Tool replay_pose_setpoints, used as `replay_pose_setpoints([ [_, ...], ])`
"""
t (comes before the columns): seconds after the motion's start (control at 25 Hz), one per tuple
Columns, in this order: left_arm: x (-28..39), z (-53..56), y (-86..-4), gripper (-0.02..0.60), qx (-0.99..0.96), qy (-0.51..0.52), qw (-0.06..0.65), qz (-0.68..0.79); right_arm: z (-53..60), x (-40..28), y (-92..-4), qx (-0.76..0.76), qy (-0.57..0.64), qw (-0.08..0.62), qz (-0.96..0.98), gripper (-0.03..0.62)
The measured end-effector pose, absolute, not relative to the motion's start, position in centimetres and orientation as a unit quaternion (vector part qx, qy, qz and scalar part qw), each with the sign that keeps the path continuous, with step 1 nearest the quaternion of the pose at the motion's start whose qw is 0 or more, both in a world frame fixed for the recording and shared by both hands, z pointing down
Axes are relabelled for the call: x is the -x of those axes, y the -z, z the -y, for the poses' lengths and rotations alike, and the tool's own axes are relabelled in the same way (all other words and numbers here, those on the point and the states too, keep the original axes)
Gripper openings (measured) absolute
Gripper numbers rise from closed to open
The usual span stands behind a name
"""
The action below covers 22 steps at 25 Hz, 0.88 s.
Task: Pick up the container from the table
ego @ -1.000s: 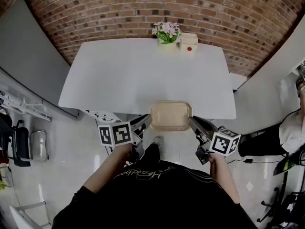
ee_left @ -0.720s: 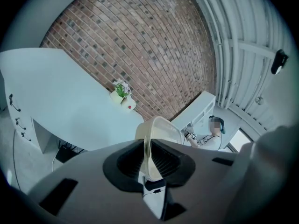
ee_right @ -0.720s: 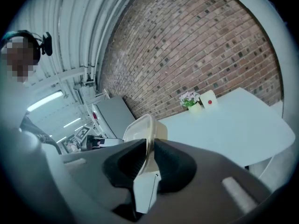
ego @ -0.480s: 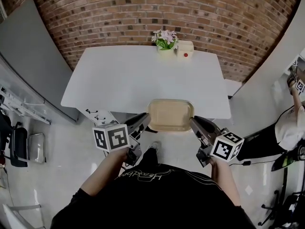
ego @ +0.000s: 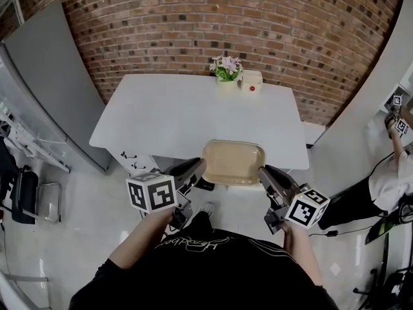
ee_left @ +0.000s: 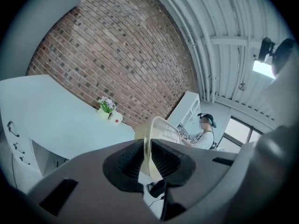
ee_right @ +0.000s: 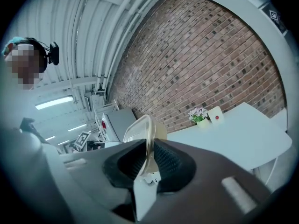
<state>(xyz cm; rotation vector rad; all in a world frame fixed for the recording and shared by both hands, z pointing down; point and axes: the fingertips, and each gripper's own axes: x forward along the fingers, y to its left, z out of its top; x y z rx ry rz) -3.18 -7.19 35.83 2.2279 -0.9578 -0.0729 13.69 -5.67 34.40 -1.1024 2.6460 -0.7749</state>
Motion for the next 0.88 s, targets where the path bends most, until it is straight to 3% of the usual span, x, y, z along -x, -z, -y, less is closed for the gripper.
replay_pose_setpoints([
  [0.88,4.3,4.7,-34.7,0.052,-0.853,0.030,0.322,0.411,3.9,-12.7,-33.1,0.335,0.250,0.090,-0.904,0.051],
])
